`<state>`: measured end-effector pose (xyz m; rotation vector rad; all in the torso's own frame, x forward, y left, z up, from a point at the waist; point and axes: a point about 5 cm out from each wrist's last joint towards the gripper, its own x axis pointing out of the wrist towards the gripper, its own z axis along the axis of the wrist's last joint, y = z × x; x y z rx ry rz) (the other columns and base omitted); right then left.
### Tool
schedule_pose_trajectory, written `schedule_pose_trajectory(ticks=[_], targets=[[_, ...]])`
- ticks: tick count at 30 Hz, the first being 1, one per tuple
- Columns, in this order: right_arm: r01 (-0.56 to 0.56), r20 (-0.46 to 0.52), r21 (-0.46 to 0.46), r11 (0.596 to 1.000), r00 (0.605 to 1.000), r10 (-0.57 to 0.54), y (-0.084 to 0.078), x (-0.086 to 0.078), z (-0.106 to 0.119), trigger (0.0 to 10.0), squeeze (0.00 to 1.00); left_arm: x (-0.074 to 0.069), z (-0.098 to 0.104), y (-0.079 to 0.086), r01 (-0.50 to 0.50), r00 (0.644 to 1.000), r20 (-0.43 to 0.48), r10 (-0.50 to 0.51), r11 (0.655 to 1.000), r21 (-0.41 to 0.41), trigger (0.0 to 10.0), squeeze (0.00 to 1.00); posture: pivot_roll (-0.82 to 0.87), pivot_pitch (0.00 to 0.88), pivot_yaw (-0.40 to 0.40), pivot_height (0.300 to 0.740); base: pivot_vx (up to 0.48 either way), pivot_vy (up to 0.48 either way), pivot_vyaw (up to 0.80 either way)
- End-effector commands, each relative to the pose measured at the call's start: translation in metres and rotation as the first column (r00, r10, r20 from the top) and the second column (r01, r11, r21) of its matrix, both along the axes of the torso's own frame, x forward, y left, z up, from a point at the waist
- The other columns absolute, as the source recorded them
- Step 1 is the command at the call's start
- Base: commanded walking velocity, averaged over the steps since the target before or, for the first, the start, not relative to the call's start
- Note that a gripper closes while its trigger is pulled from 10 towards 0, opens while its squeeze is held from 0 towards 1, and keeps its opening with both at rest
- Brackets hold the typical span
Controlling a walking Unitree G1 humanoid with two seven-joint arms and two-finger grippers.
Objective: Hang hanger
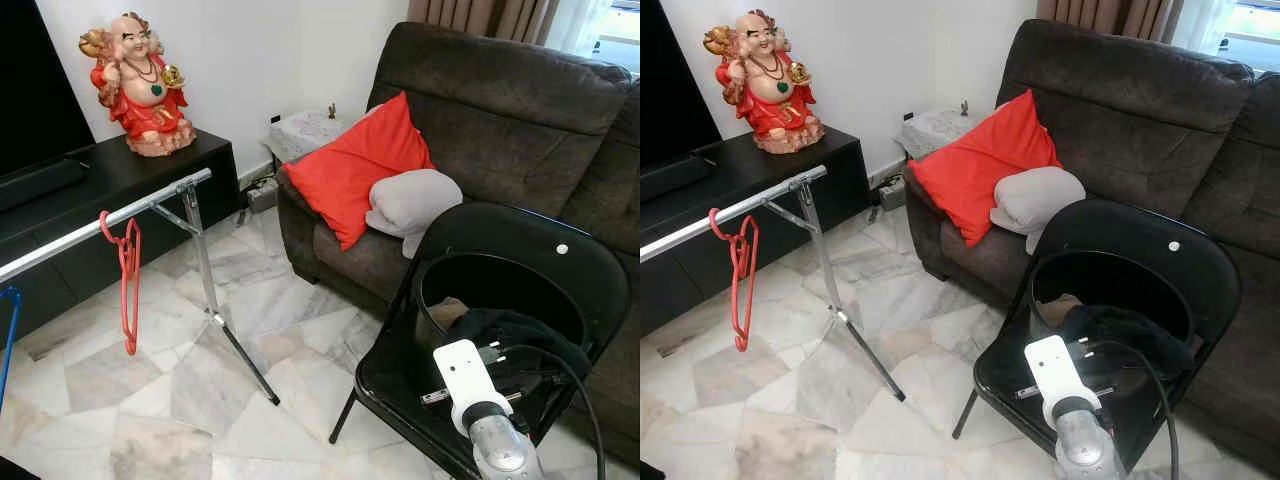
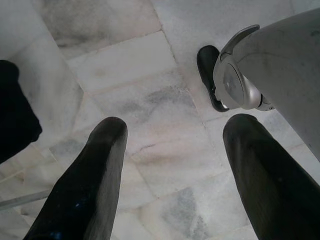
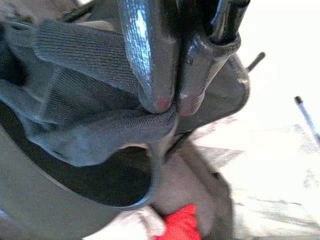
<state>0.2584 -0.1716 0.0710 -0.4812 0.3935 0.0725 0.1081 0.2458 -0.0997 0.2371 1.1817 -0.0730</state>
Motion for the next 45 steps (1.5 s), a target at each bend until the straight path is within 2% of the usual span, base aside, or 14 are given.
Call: schedule_pose_trajectory(ticks=[1,2,7,8,9,10,20,26,36,37,38,39,40,45], targets=[[-0.035,-0.028,0.024,0.999,0.999,0.036,0.006,-0.002,-0.005,4.8,0.0,-0.003,0.0,0.002,0.023,1.0,-0.013,-0.023,1.0,0.008,10.0,0.0,0.01,0.008,0.018,0.74,0.0,0.0,0.0],[-0.039,-0.041,0.027,0.999,0.998,0.04,0.007,-0.003,-0.007,10.0,0.0,-0.003,0.0,0.002,0.023,1.0,-0.013,-0.023,1.0,0.008,10.0,0.0,0.01,0.008,0.018,0.74,0.0,0.0,0.0],[-0.057,-0.079,0.03,0.998,0.995,0.059,0.009,-0.006,-0.012,10.0,0.0,-0.003,0.0,0.002,0.024,1.0,-0.015,-0.024,1.0,0.008,10.0,0.0,0.01,0.008,0.018,0.74,0.0,0.0,0.0],[-0.07,-0.086,0.03,0.997,0.994,0.072,0.01,-0.007,-0.013,10.0,0.64,-0.004,-0.001,0.002,0.024,1.0,-0.016,-0.024,1.0,0.008,10.0,0.0,0.01,0.003,0.016,0.74,0.0,0.0,0.0],[-0.075,-0.087,0.029,0.997,0.993,0.077,0.011,-0.007,-0.013,10.0,0.64,-0.004,-0.001,0.002,0.024,1.0,-0.017,-0.024,1.0,0.008,10.0,0.0,0.01,0.003,0.016,0.74,0.0,0.0,0.0],[-0.08,-0.088,0.029,0.996,0.993,0.082,0.011,-0.007,-0.013,10.0,1.0,-0.004,-0.001,0.002,0.025,1.0,-0.017,-0.025,1.0,0.008,10.0,0.0,0.01,0.003,0.016,0.74,0.0,0.0,0.0],[-0.05,-0.053,-0.003,0.999,0.997,0.05,0.006,-0.006,-0.009,10.0,1.0,-0.005,-0.001,0.002,0.032,0.999,-0.02,-0.031,0.999,0.01,10.0,0.0,0.0,0.0,0.018,0.74,0.0,0.0,0.0],[0.075,0.104,-0.004,0.997,0.992,-0.074,-0.004,-0.004,0.011,10.0,1.0,-0.005,-0.001,0.002,0.032,0.999,-0.019,-0.032,0.999,0.011,10.0,0.0,-0.01,0.004,0.017,0.74,0.0,0.0,0.0],[0.257,0.193,-0.048,0.965,0.951,-0.243,-0.029,-0.017,0.023,10.0,0.99,-0.004,0.0,0.002,0.031,0.999,-0.019,-0.031,0.999,0.012,10.0,0.0,-0.01,0.01,0.014,0.74,0.0,0.0,0.0],[0.3,0.206,-0.057,0.952,0.937,-0.283,-0.042,-0.016,0.025,10.0,0.73,-0.004,0.0,0.002,0.031,0.999,-0.019,-0.031,0.999,0.012,10.0,0.0,-0.01,0.011,0.017,0.74,0.0,0.0,0.0],[0.3,0.206,-0.057,0.952,0.937,-0.283,-0.042,-0.016,0.025,10.0,0.73,-0.004,0.0,0.002,0.031,0.999,-0.019,-0.031,0.999,0.012,10.0,0.0,-0.01,0.011,0.017,0.74,0.0,0.0,0.0],[0.31,0.207,-0.048,0.949,0.933,-0.295,-0.046,-0.015,0.026,10.0,0.27,-0.003,0.0,0.002,0.032,0.999,-0.019,-0.032,0.999,0.012,10.0,0.0,-0.01,0.011,0.017,0.74,0.0,0.0,0.0],[0.319,0.199,-0.016,0.948,0.93,-0.31,-0.048,-0.014,0.026,10.0,0.0,-0.003,0.0,0.002,0.033,0.999,-0.019,-0.033,0.999,0.012,10.0,0.0,-0.01,0.011,0.017,0.74,0.0,0.0,0.0],[0.322,0.172,0.341,0.883,0.902,-0.395,-0.046,0.004,0.037,10.0,0.0,-0.003,0.0,0.002,0.033,0.999,-0.016,-0.033,0.999,0.012,10.0,0.0,-0.01,0.011,0.018,0.74,0.0,0.0,0.0]])
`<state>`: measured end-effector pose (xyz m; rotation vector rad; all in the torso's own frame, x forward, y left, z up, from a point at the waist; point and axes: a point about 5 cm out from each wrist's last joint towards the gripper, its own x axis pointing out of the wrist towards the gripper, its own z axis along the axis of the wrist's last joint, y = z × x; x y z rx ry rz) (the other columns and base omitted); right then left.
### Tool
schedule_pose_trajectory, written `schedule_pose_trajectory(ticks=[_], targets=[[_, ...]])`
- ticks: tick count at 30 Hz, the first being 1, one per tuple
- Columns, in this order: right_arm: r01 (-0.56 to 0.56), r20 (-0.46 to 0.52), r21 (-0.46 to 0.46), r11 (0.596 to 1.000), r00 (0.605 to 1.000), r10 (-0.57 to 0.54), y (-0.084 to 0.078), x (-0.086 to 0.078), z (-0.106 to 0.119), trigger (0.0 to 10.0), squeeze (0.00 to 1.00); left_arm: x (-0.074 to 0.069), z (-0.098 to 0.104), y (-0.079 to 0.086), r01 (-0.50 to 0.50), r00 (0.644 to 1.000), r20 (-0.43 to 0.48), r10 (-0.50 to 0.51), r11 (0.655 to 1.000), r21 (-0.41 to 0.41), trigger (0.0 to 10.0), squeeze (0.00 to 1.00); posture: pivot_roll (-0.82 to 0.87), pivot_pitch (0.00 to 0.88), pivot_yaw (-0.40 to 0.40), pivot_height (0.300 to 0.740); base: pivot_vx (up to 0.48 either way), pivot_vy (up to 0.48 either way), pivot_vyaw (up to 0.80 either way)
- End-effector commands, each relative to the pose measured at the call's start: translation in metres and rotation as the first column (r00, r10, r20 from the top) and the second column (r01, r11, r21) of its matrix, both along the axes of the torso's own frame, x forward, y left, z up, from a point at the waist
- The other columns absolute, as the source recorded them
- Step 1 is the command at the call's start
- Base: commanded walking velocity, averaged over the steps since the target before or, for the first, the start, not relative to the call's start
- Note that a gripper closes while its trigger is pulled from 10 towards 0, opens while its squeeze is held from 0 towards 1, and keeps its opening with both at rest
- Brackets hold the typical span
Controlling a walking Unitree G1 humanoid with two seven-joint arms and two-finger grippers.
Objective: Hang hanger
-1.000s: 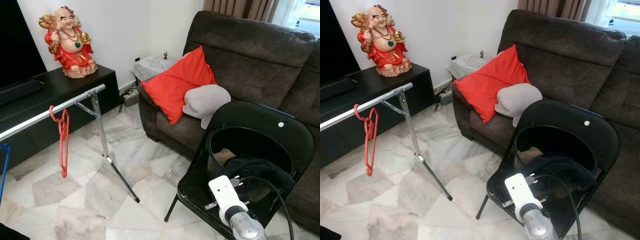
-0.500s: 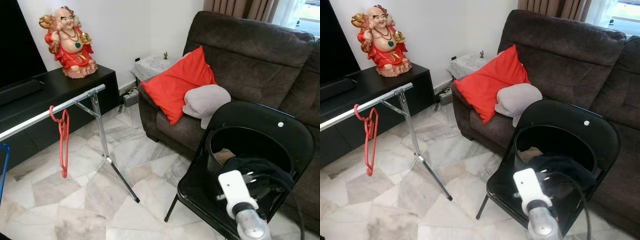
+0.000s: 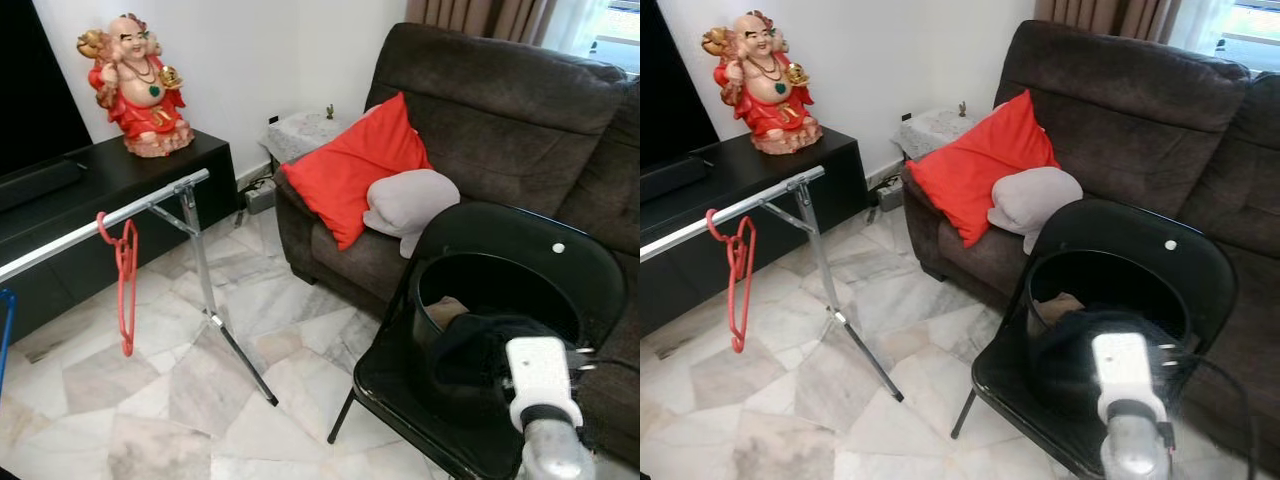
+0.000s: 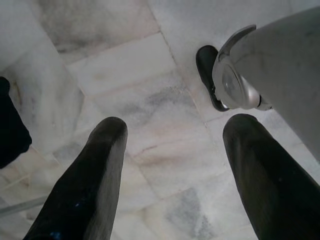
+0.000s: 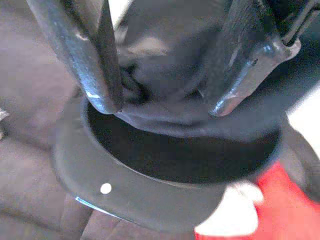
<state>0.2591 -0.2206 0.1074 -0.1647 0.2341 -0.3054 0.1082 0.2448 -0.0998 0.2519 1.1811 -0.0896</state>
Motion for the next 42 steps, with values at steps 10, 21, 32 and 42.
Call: schedule_pose_trajectory(ticks=[10,21,32,42], targets=[[-0.065,0.002,-0.28,0.958,0.998,0.068,-0.013,0.016,0.02,10.0,0.0,-0.003,0.0,0.004,0.008,1.0,-0.014,-0.007,1.0,0.013,10.0,0.0,-0.01,0.012,0.021,0.74,0.0,0.0,0.0],[-0.139,-0.108,-0.526,0.839,0.989,0.097,-0.047,0.015,0.03,10.0,0.0,-0.003,0.0,0.004,0.011,1.0,-0.013,-0.011,1.0,0.011,10.0,0.0,-0.01,0.02,0.024,0.74,0.0,0.0,0.0],[-0.131,-0.028,0.224,0.966,0.99,0.141,0.014,0.017,-0.003,10.0,0.0,-0.003,0.0,0.004,0.012,1.0,-0.013,-0.011,1.0,0.016,10.0,0.0,0.0,0.018,0.026,0.74,0.0,0.0,0.0],[-0.018,-0.095,0.313,0.95,0.994,0.051,0.007,0.012,-0.017,10.0,0.0,-0.003,0.0,0.004,0.009,1.0,-0.012,-0.009,1.0,0.017,10.0,0.0,0.0,0.019,0.025,0.74,0.0,0.0,0.0]])
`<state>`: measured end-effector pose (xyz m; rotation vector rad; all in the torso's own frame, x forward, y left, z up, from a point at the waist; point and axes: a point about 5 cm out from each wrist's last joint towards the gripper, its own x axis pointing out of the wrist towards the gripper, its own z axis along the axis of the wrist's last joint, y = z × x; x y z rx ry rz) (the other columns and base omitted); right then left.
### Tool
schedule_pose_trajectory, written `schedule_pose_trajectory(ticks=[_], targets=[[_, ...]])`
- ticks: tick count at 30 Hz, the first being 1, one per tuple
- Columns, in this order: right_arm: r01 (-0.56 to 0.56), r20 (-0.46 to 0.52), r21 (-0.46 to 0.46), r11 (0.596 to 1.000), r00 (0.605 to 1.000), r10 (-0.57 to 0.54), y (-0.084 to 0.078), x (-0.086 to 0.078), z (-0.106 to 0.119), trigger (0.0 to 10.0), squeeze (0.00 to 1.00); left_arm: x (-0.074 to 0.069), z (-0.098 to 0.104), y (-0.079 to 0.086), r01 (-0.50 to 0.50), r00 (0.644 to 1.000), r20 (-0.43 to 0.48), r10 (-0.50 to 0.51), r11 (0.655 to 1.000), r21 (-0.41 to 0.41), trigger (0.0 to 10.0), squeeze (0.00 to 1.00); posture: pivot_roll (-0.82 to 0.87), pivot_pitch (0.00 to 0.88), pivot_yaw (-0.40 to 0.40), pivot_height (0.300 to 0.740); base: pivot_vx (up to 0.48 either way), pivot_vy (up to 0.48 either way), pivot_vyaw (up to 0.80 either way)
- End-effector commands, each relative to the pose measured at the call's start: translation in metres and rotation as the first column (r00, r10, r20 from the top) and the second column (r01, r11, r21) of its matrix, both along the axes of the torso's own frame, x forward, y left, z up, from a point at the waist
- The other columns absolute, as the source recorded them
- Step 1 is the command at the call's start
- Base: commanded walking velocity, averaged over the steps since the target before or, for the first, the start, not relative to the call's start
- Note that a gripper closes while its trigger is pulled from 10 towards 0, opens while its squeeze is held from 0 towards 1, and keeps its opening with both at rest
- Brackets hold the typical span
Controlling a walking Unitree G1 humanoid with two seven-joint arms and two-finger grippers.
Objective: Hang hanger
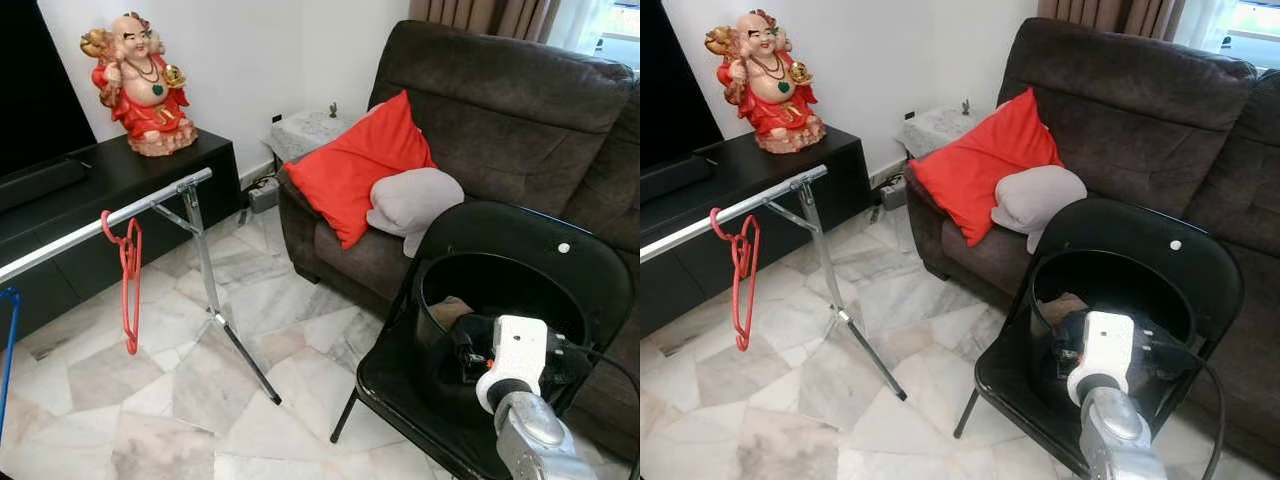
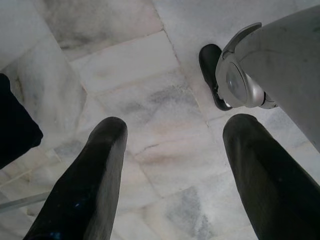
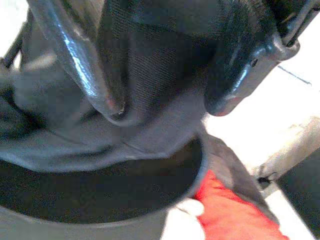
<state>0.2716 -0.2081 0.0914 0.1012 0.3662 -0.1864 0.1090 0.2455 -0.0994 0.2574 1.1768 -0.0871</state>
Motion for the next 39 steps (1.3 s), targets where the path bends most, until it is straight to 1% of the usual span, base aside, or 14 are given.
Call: schedule_pose_trajectory(ticks=[1,5,13,21,30,39], targets=[[0.05,-0.011,0.026,0.998,0.999,-0.05,-0.007,0.0,-0.001,10.0,0.0,-0.004,0.0,0.004,0.008,1.0,-0.017,-0.008,1.0,0.012,10.0,0.0,0.0,0.019,0.027,0.74,0.0,0.0,0.0],[0.073,-0.009,0.079,0.994,0.997,-0.073,-0.009,0.0,-0.001,10.0,0.0,-0.004,0.0,0.004,0.01,1.0,-0.017,-0.01,1.0,0.012,10.0,0.0,0.0,0.02,0.027,0.74,0.0,0.0,0.0],[0.035,-0.039,0.135,0.99,0.999,-0.03,-0.002,0.005,-0.008,10.0,0.0,-0.003,0.0,0.004,0.01,1.0,-0.015,-0.01,1.0,0.015,10.0,0.0,0.0,0.019,0.03,0.74,0.0,0.0,0.0],[0.041,-0.061,0.132,0.99,0.998,-0.033,-0.004,0.007,-0.012,10.0,0.0,-0.003,0.0,0.004,0.009,1.0,-0.015,-0.009,1.0,0.016,10.0,0.0,0.01,0.019,0.031,0.74,0.0,0.0,0.0],[0.026,-0.04,0.119,0.993,0.999,-0.022,-0.006,0.015,-0.007,10.0,0.0,-0.003,0.0,0.004,0.01,1.0,-0.015,-0.009,1.0,0.016,10.0,0.0,0.01,0.019,0.032,0.74,0.0,0.0,0.0],[-0.003,-0.018,0.119,0.993,1.0,0.005,-0.003,0.019,-0.003,10.0,0.0,-0.004,0.0,0.004,0.01,1.0,-0.015,-0.01,1.0,0.016,10.0,0.0,0.01,0.017,0.032,0.74,0.0,0.0,0.0]])
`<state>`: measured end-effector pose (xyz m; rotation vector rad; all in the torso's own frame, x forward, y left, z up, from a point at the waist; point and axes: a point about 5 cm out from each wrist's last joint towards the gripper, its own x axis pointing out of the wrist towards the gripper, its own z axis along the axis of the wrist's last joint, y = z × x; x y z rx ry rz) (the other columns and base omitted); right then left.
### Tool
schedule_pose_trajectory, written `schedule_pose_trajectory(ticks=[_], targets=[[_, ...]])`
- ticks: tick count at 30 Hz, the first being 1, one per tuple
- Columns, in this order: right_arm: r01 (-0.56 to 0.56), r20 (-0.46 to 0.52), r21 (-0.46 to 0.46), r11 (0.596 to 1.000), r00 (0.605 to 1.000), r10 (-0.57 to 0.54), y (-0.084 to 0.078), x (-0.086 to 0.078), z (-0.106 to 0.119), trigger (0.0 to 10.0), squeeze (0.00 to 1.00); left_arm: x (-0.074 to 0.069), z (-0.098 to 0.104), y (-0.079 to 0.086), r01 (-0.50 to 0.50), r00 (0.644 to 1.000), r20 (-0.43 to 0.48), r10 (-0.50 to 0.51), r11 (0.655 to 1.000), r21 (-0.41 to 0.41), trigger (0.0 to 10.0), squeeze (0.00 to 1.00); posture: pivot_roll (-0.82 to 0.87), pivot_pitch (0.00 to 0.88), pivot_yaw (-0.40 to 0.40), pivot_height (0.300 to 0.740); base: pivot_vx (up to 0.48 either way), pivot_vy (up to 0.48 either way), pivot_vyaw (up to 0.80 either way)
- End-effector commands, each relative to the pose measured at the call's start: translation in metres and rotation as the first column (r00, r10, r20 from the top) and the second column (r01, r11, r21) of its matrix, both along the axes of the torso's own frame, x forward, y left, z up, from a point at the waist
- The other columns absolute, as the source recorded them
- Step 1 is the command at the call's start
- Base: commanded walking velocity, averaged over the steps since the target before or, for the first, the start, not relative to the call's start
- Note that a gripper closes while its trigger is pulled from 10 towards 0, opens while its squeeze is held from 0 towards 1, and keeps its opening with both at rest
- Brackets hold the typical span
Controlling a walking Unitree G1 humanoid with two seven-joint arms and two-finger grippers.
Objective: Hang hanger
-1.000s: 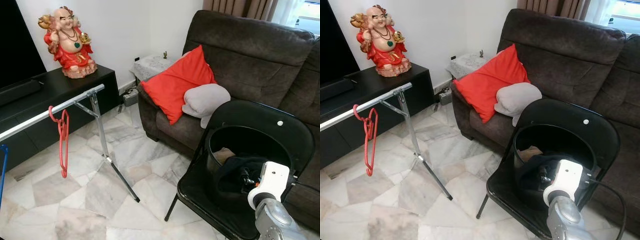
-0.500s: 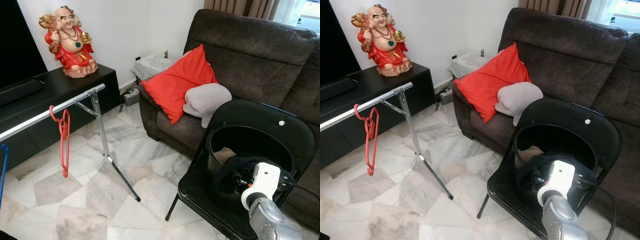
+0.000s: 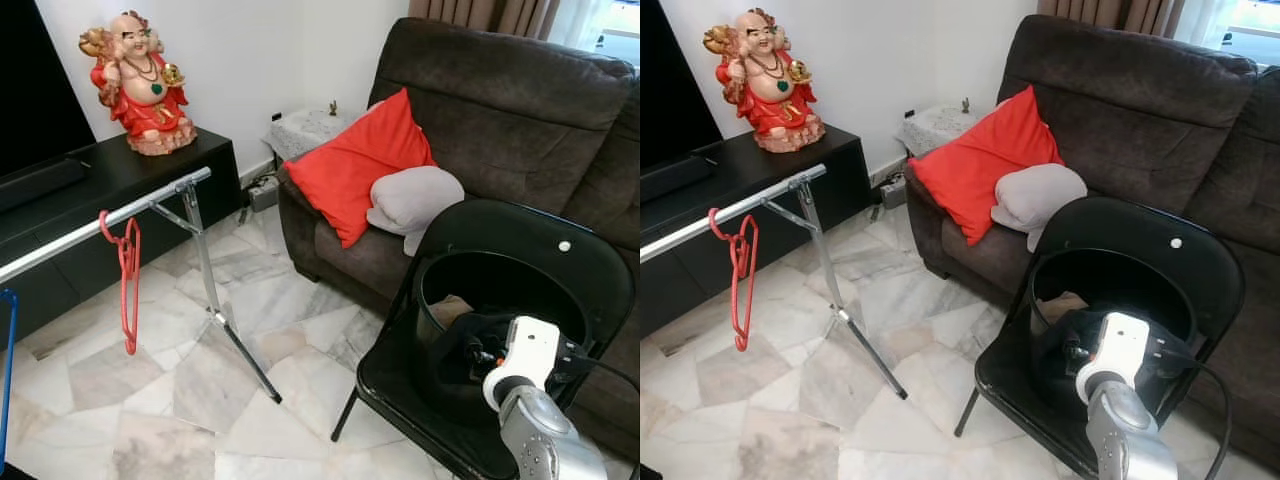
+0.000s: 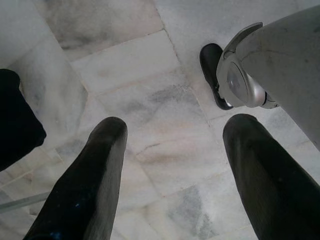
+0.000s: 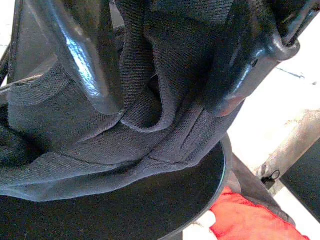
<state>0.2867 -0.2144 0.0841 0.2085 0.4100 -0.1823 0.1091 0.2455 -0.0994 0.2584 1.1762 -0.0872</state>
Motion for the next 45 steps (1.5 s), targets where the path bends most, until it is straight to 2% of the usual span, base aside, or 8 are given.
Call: schedule_pose_trajectory(ticks=[1,9,16,22,28,37,45], targets=[[-0.022,0.02,0.011,1.0,1.0,0.021,0.004,0.004,0.004,10.0,0.0,-0.004,0.0,0.004,0.01,1.0,-0.016,-0.01,1.0,0.016,10.0,0.0,0.01,0.017,0.032,0.74,0.0,0.0,0.0],[-0.076,0.061,0.027,0.997,0.995,0.074,0.011,0.007,0.009,10.0,0.0,-0.003,0.0,0.004,0.01,1.0,-0.014,-0.009,1.0,0.016,10.0,0.0,0.01,0.016,0.032,0.74,0.0,0.0,0.0],[-0.098,0.043,0.028,0.995,0.994,0.096,0.013,0.005,0.005,10.0,0.0,-0.003,0.0,0.004,0.011,1.0,-0.014,-0.011,1.0,0.016,10.0,0.0,0.01,0.016,0.032,0.74,0.0,0.0,0.0],[-0.075,0.033,0.024,0.997,0.997,0.074,0.01,0.003,0.004,10.0,0.0,-0.004,0.0,0.004,0.012,1.0,-0.015,-0.012,1.0,0.017,10.0,0.0,0.01,0.018,0.032,0.74,0.0,0.0,0.0],[0.026,-0.01,0.03,0.999,1.0,-0.026,0.002,-0.008,-0.005,10.0,0.0,-0.003,0.0,0.004,0.012,1.0,-0.015,-0.012,1.0,0.016,10.0,0.0,0.01,0.019,0.029,0.74,0.0,0.0,0.0],[0.043,-0.031,0.048,0.998,0.999,-0.042,0.006,-0.015,-0.009,10.0,0.0,-0.003,0.0,0.004,0.013,1.0,-0.015,-0.013,1.0,0.016,10.0,0.0,0.01,0.019,0.029,0.74,0.0,0.0,0.0],[0.049,0.054,0.062,0.997,0.997,-0.052,0.006,-0.008,0.003,10.0,0.0,-0.003,0.0,0.004,0.013,1.0,-0.014,-0.013,1.0,0.018,10.0,0.0,0.01,0.019,0.029,0.74,0.0,0.0,0.0]])
